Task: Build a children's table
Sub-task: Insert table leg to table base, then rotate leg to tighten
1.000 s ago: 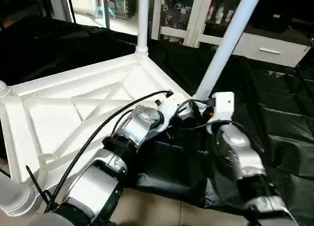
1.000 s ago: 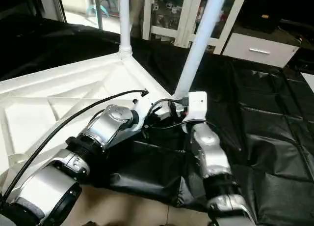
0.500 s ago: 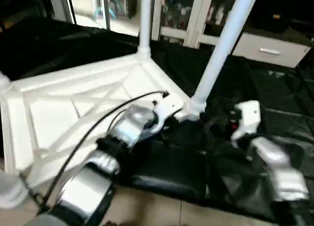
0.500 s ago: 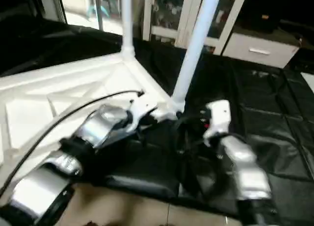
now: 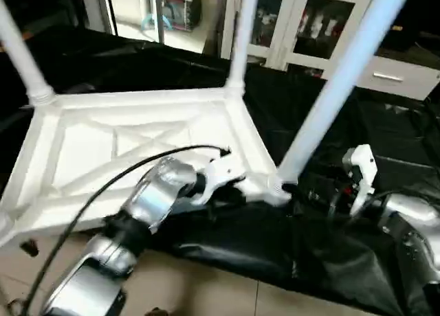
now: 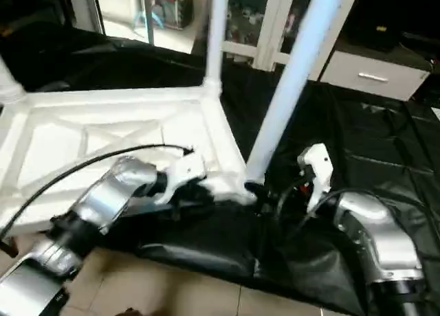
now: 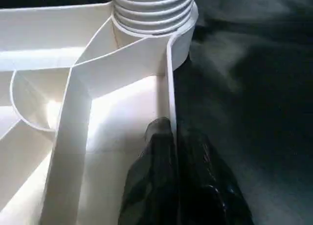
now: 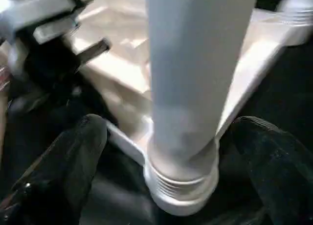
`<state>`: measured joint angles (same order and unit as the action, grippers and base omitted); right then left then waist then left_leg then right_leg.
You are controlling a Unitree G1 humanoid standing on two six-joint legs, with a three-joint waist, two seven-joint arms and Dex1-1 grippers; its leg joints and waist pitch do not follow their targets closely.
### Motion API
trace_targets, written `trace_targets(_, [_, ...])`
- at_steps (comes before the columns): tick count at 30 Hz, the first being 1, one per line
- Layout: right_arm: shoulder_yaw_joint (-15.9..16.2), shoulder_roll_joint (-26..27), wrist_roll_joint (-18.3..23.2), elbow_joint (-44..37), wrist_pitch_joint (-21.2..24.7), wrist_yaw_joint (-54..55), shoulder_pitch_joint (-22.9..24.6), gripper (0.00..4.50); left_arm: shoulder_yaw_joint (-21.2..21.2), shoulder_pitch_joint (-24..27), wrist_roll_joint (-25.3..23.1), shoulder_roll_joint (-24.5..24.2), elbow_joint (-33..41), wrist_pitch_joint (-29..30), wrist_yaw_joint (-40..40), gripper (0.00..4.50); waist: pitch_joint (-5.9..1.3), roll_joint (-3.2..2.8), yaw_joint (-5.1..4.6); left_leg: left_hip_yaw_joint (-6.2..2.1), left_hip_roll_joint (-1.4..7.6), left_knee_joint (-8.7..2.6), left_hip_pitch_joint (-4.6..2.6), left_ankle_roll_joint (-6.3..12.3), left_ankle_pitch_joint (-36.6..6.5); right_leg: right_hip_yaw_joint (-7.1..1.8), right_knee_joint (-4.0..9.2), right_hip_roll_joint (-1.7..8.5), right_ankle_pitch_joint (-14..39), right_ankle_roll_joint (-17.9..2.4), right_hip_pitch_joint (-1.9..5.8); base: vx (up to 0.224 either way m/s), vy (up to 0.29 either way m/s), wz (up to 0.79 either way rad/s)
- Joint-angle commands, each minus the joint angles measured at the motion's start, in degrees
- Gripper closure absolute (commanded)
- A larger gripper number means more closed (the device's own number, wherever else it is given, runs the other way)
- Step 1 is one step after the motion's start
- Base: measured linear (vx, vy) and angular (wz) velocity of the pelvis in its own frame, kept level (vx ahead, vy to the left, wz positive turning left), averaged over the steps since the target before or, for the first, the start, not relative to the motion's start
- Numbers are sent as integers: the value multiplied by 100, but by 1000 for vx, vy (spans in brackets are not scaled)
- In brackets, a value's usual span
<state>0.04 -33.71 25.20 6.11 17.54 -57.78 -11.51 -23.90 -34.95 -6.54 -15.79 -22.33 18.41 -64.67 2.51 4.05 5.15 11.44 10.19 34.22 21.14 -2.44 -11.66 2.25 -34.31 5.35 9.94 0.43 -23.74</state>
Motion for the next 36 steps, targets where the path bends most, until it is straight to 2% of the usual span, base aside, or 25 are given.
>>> trace_targets(1, [59,-124,-34,-89,2,-248,-27,7,-82,68,277,40,377,-10,-317,450,-324,54,-4,-108,339,-379,-91,588,-532,-190,276,313,466,-1509,281,0,0,0])
trace_targets(4, [134,-231,-107,-27,-31,-436,-61,7,-142,170,405,-104,637,71,-602,450,-318,67,-6,-104,337,-378,-88,595,-529,-190,279,316,504,-1531,274,0,0,0])
trace_targets(9, [341,-421,-108,12,-84,-978,-84,7,-210,290,541,-281,993,153,-904,450,-297,62,8,-101,342,-392,-106,477,-814,-195,318,312,868,-1454,253,0,0,0])
trace_targets(18, [672,-450,-251,-35,-173,-1405,-39,7,-244,272,568,-328,1077,235,-946,450,-323,67,16,-110,333,-368,-91,498,-639,-192,276,320,615,-1488,275,0,0,0])
trace_targets(19, [688,-437,-263,-20,-186,-1403,-48,32,-248,271,570,-332,1080,236,-946,450,-323,67,16,-110,333,-368,-91,498,-639,-192,276,320,615,-1488,275,0,0,0])
trace_targets(23, [726,-352,-330,96,-249,-1420,-155,44,-247,266,536,-353,1096,258,-967,450,-329,58,12,-108,326,-359,-94,523,-572,-188,262,310,527,-1541,272,0,0,0])
trace_targets(24, [732,-342,-339,122,-262,-1428,-177,74,-246,267,534,-357,1099,261,-973,450,-326,60,7,-110,327,-360,-92,515,-608,-186,265,309,574,-1548,274,0,0,0])
trace_targets(27, [752,-342,-359,204,-303,-1493,-232,85,-249,275,537,-372,1112,278,-983,450,-327,62,18,-110,328,-360,-92,477,-662,-191,270,314,647,-1525,280,0,0,0])
trace_targets(28, [753,-343,-365,224,-314,-1507,-243,104,-252,277,540,-378,1114,280,-985,450,-330,59,20,-111,329,-359,-97,478,-645,-189,264,313,624,-1524,279,0,0,0])
trace_targets(33, [781,-355,-385,264,-348,-1572,-262,135,-273,277,545,-417,1107,279,-988,450,-338,65,24,-107,324,-342,-95,545,-535,-187,239,307,463,-1567,282,0,0,0])
trace_targets(36, [780,-360,-402,300,-380,-1621,-265,165,-278,276,542,-429,1111,287,-994,450,-325,65,20,-108,326,-347,-89,506,-676,-189,261,312,655,-1545,277,0,0,0])
